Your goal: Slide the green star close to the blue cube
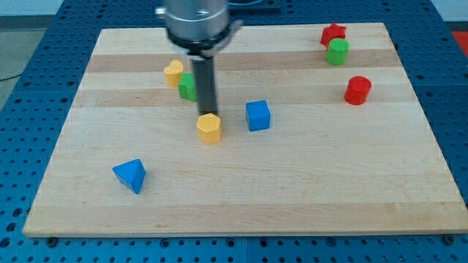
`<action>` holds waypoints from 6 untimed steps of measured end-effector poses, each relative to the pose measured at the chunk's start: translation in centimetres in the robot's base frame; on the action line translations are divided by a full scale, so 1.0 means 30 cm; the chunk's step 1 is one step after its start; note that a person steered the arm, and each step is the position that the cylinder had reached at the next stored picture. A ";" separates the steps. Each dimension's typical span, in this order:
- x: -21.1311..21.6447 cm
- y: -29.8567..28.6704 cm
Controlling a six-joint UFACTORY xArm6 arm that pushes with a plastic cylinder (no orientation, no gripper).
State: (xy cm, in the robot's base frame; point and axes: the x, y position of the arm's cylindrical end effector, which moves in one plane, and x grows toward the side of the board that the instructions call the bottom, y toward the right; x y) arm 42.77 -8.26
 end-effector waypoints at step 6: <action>-0.198 0.108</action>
